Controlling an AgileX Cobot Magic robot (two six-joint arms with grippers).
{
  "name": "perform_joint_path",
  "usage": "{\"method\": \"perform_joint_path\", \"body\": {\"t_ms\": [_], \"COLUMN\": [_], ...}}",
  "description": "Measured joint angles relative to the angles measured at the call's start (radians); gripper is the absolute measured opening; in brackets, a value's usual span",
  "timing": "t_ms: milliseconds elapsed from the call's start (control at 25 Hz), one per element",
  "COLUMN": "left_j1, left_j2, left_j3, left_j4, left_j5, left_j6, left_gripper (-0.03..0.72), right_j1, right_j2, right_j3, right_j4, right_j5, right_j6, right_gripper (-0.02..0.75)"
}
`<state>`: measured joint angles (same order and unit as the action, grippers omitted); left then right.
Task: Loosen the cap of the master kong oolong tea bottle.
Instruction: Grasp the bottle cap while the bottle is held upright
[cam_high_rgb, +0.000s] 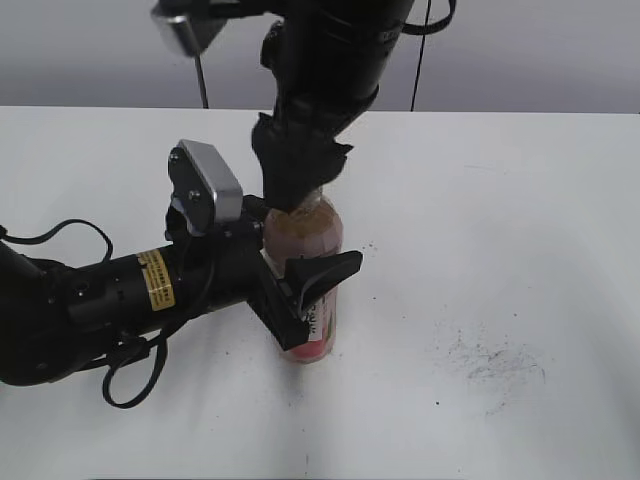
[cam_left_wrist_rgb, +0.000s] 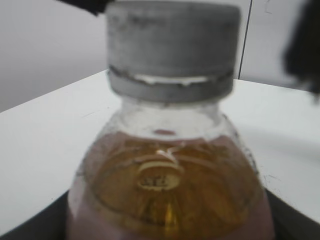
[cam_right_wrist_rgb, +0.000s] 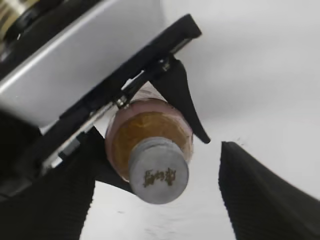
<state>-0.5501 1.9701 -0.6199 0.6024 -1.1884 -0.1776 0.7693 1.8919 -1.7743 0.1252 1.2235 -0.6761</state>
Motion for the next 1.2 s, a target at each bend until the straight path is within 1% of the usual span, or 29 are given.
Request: {"method": "perform_joint_path", "body": {"t_ms": [40, 120, 200, 280, 440, 560, 640, 800, 920, 1000, 1080, 1160, 1200], "left_j1": [0.000, 0.000, 0.000, 0.000, 0.000, 0.000, 0.000, 0.000, 0.000, 0.000, 0.000, 0.000, 0.000], "left_j2": [0.000, 0.000, 0.000, 0.000, 0.000, 0.000, 0.000, 0.000, 0.000, 0.000, 0.000, 0.000, 0.000], "left_j3": [0.000, 0.000, 0.000, 0.000, 0.000, 0.000, 0.000, 0.000, 0.000, 0.000, 0.000, 0.000, 0.000], "left_j4": [0.000, -0.001, -0.001, -0.001, -0.001, -0.001, -0.001, -0.001, -0.001, -0.002, -0.002, -0.002, -0.002], "left_j5": [0.000, 0.000, 0.000, 0.000, 0.000, 0.000, 0.000, 0.000, 0.000, 0.000, 0.000, 0.000, 0.000], "left_j6": [0.000, 0.000, 0.000, 0.000, 0.000, 0.000, 0.000, 0.000, -0.001, -0.001, -0.001, -0.001, -0.001], "left_gripper": [0.442, 0.442, 0.442, 0.442, 0.442, 0.442, 0.442, 0.442, 0.442, 0.442, 0.442, 0.442, 0.442], "right_j1": [0.000, 0.000, 0.000, 0.000, 0.000, 0.000, 0.000, 0.000, 0.001, 0.001, 0.001, 0.002, 0.002], "right_j2": [0.000, 0.000, 0.000, 0.001, 0.001, 0.001, 0.002, 0.012, 0.016, 0.016, 0.016, 0.016, 0.016], "right_j3": [0.000, 0.000, 0.000, 0.000, 0.000, 0.000, 0.000, 0.000, 0.000, 0.000, 0.000, 0.000, 0.000], "right_j4": [0.000, 0.000, -0.003, -0.010, -0.019, -0.020, -0.020, -0.019, -0.019, -0.020, -0.025, -0.025, -0.025], "right_j5": [0.000, 0.000, 0.000, 0.000, 0.000, 0.000, 0.000, 0.000, 0.000, 0.000, 0.000, 0.000, 0.000], "right_j6": [0.143, 0.329, 0.433, 0.482, 0.503, 0.502, 0.499, 0.477, 0.423, 0.360, 0.248, 0.071, -0.056], "right_gripper": [0.546, 0.491, 0.462, 0.449, 0.428, 0.357, 0.323, 0.305, 0.272, 0.272, 0.272, 0.272, 0.272]}}
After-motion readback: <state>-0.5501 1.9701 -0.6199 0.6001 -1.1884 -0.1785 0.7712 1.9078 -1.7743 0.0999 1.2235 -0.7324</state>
